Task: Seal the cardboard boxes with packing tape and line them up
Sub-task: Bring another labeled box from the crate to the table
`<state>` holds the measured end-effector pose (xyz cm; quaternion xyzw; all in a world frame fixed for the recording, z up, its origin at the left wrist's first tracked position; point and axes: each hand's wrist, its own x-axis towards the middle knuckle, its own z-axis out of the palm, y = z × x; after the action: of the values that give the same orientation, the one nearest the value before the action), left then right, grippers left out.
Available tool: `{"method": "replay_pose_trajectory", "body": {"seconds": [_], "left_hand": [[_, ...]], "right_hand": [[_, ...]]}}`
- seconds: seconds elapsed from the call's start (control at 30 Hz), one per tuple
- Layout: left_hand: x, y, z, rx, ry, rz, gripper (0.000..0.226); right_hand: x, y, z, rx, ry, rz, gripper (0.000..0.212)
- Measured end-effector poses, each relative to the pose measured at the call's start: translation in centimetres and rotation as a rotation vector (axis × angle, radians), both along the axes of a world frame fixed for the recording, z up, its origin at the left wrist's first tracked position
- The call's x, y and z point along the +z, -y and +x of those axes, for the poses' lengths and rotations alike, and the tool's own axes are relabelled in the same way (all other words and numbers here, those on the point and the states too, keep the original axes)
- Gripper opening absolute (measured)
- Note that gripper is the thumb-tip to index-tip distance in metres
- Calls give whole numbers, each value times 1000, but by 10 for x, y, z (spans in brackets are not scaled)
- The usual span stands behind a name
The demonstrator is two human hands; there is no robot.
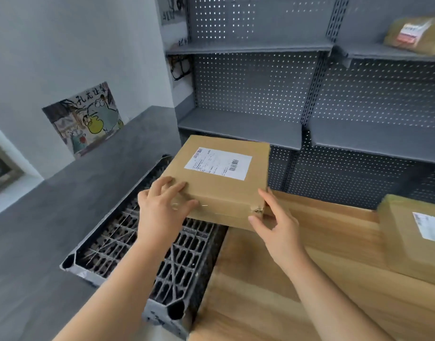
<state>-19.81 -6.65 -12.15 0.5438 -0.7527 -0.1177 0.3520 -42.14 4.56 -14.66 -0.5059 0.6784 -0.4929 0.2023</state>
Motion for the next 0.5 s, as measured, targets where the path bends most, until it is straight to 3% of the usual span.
{"method": "replay_pose_trajectory", "body": {"seconds": [0.3, 0.5], "left_hand": [[-45, -209, -169, -151, 9, 12, 52], [-100, -312, -226, -220, 112, 42, 46]], "right_hand": [[-29, -241, -160, -85, 112, 155, 66], [-73, -353, -216, -143, 108, 310, 60]]}}
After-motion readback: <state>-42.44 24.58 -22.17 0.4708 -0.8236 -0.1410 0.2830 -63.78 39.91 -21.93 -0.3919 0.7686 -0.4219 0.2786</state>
